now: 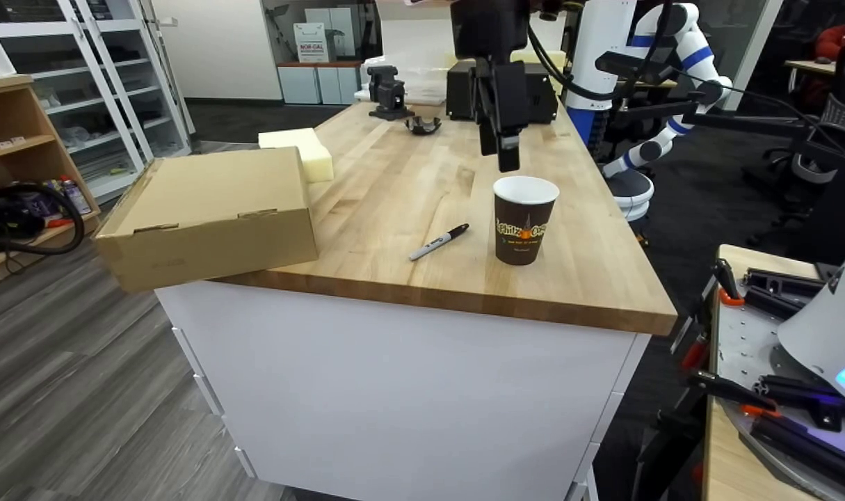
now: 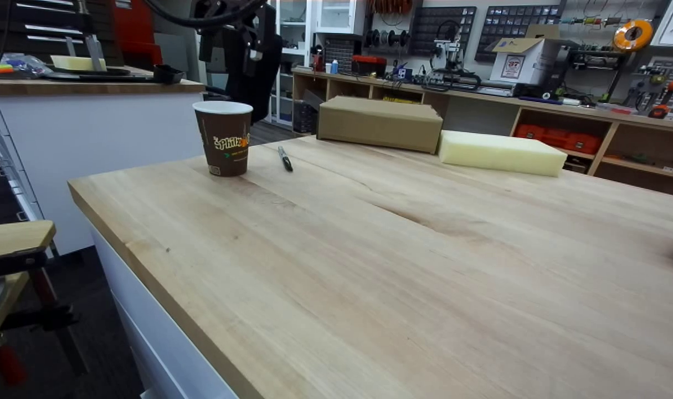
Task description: Put the marker in the cup
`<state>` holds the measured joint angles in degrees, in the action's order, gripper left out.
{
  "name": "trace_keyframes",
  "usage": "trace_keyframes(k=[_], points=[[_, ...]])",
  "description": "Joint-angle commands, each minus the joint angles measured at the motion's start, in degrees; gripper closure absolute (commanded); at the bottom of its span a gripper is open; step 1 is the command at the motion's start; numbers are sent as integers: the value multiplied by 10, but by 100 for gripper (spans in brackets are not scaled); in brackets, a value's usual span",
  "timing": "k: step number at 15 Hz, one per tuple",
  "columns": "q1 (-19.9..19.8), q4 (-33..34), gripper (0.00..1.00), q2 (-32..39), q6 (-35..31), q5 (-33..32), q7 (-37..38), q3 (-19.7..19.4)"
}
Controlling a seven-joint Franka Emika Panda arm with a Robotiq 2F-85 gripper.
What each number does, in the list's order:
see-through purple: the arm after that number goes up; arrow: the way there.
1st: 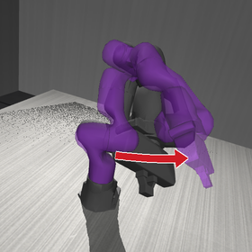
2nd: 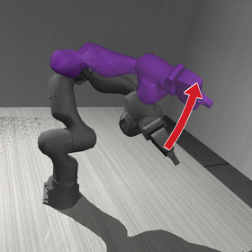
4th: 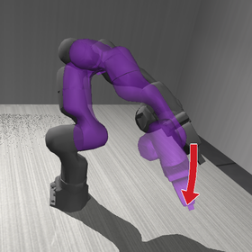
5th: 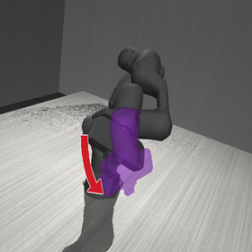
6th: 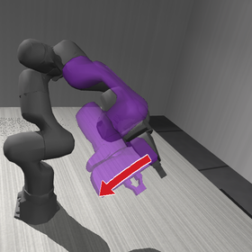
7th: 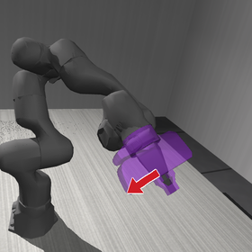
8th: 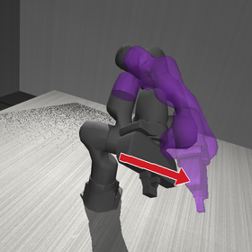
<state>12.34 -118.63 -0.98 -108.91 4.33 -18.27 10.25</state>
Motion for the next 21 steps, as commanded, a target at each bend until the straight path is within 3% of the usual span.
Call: trace_keyframes(k=[1, 2, 6, 12, 15, 19, 20, 21], points=[[3, 10, 0, 4, 46, -60, -57, 12], [-2, 2, 0, 1, 24, -34, -29, 9], [-2, 1, 0, 2, 25, -36, -32, 10], [0, 11, 0, 18, 15, -145, -147, 15], [-2, -7, 0, 13, -63, -168, -205, 15], [-7, -31, 0, 5, -220, -139, -241, 11], [-3, -8, 0, 18, -161, -150, -216, 14], [-3, -10, 0, 18, -170, -150, -217, 14]])
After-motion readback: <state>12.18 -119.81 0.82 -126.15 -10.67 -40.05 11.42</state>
